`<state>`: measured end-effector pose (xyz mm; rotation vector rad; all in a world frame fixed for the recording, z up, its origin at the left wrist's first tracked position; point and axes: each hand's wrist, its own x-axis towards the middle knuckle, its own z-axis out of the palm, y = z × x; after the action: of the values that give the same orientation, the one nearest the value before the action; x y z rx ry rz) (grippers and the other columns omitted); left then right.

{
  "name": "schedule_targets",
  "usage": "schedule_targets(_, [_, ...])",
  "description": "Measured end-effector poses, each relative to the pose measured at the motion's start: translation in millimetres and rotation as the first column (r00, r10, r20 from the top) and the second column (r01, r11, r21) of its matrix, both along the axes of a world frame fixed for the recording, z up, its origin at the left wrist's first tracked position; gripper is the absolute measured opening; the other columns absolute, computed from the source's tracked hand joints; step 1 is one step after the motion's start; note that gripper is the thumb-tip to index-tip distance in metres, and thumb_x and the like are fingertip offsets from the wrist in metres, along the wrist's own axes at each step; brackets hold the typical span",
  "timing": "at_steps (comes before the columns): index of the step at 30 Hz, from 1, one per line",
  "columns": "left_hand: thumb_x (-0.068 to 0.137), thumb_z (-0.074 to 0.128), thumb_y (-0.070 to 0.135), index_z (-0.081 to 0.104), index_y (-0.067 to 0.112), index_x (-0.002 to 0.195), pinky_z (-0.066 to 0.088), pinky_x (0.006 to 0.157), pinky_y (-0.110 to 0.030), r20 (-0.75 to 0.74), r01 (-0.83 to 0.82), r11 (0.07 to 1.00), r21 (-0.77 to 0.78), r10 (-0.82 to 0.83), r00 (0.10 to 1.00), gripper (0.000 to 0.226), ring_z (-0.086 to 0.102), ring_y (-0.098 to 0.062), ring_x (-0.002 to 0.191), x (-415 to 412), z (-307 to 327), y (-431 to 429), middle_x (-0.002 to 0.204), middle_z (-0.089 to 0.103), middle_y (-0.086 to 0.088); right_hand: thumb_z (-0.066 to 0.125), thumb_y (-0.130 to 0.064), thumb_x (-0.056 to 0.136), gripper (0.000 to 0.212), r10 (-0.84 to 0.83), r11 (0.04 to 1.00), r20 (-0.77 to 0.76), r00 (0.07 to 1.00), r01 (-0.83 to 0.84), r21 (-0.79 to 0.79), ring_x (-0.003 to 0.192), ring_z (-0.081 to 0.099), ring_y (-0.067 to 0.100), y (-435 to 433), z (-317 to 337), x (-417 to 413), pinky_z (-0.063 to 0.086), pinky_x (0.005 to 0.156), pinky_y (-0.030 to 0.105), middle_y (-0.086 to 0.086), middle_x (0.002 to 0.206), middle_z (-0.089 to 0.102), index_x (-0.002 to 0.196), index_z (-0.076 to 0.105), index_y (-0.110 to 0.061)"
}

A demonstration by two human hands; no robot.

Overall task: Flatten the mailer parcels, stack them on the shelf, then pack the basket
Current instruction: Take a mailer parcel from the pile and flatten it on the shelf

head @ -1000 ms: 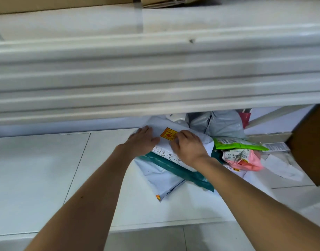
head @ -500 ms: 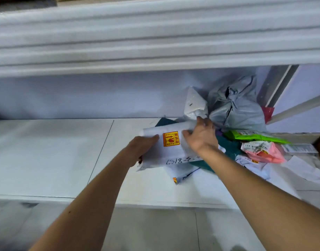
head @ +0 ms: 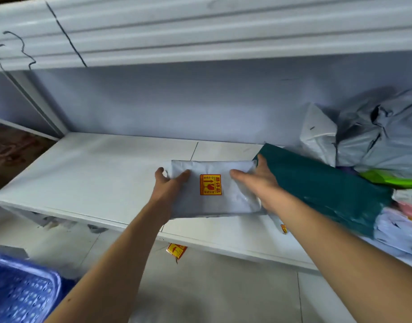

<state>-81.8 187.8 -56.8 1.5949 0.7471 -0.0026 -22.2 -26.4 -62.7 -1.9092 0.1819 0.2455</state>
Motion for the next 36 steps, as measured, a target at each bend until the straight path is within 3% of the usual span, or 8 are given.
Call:
schedule_targets(2, [0.083,0.075,0.034,0.055,0.019,0.121,0.059,0.078,-0.046,0.027,0.026,0.994,-0.104,-0.023,0.999,0.046,0.069,-0.029,0.094,2.2,-4.8,11.3,0.112,0.069,-0.009,0.078,-0.033,0.075,0.071,-0.038,0.993,-0.025,0.999,0.04,0.108,0.111,0.059,0.02,1.8,-9.5,3.9,0.049,0.096,0.033,-0.003,0.127,0.06,0.136,0.043,-0.023])
schedule_targets(5, [0.081,0.075,0.02,0.059,0.013,0.114,0.057,0.069,-0.037,0.042,0.092,0.982,-0.165,-0.086,0.995,0.037,0.069,-0.027,0.094,0.6,-17.1,28.3,0.108,0.071,-0.011,0.077,-0.019,0.079,0.033,0.02,0.977,-0.115,0.993,0.005,0.214,0.096,0.067,0.025,-0.6,-20.7,13.7,0.054,0.085,0.037,0.012,0.111,0.069,0.106,0.061,-0.011])
schedule_targets(10, [0.074,0.079,0.048,0.051,0.02,0.123,0.052,0.075,-0.034,0.028,0.101,0.972,-0.214,-0.097,0.995,0.063,0.064,-0.023,0.106,3.9,-25.6,37.6,0.117,0.066,-0.006,0.084,-0.038,0.056,0.078,0.11,0.969,-0.142,0.984,-0.075,0.236,0.113,0.06,0.021,3.9,-23.1,23.7,0.048,0.102,0.039,0.002,0.13,0.057,0.128,0.057,-0.024])
schedule_targets(13, [0.064,0.072,0.072,0.05,0.023,0.128,0.053,0.076,-0.038,-0.025,0.032,0.966,-0.257,-0.04,0.999,0.083,0.063,-0.025,0.108,7.6,-22.0,43.3,0.121,0.063,-0.005,0.083,-0.054,0.055,0.065,0.093,0.971,-0.096,0.991,-0.069,0.229,0.111,0.061,0.02,17.1,-20.3,26.0,0.049,0.101,0.042,0.001,0.122,0.062,0.111,0.066,-0.026])
schedule_targets(16, [0.081,0.068,0.052,0.058,0.02,0.113,0.056,0.076,-0.04,0.023,-0.1,0.974,-0.205,0.107,0.994,0.047,0.066,-0.027,0.096,8.0,-25.2,47.3,0.112,0.066,-0.013,0.078,-0.051,0.073,0.042,0.038,0.978,-0.048,0.998,-0.027,0.207,0.1,0.062,0.018,29.6,-19.6,22.6,0.051,0.09,0.035,0.0,0.106,0.067,0.098,0.068,-0.019])
schedule_targets(20, [0.09,0.062,0.035,0.064,0.02,0.094,0.052,0.09,-0.045,0.13,-0.162,0.969,-0.187,0.188,0.974,0.016,0.063,-0.028,0.087,1.9,-29.7,45.8,0.099,0.068,-0.013,0.077,-0.042,0.078,0.041,-0.016,0.987,0.044,0.999,0.009,0.163,0.09,0.053,0.003,43.4,-25.2,11.5,0.041,0.068,0.019,-0.009,0.105,0.056,0.108,0.061,-0.02])
schedule_targets(28, [0.096,0.057,0.034,0.068,0.022,0.101,0.051,0.08,-0.036,0.206,-0.237,0.958,-0.159,0.267,0.942,0.017,0.06,-0.024,0.087,-8.5,-32.8,36.8,0.097,0.067,-0.007,0.073,-0.051,0.079,0.061,0.142,0.976,0.147,0.979,-0.113,-0.186,0.102,0.044,0.016,62.5,-23.1,-5.0,0.041,0.085,0.028,0.0,0.118,0.04,0.123,0.046,-0.019])
schedule_targets(36, [0.089,0.056,0.056,0.058,0.011,0.095,0.045,0.069,-0.033,0.097,-0.071,0.969,0.239,0.049,0.994,0.046,0.058,-0.023,0.087,-8.4,-37.6,37.8,0.095,0.062,-0.005,0.064,-0.053,0.085,0.045,0.107,0.976,0.134,0.985,-0.078,-0.205,0.103,0.054,0.02,50.7,-21.5,2.8,0.046,0.088,0.032,0.0,0.111,0.059,0.113,0.057,-0.018])
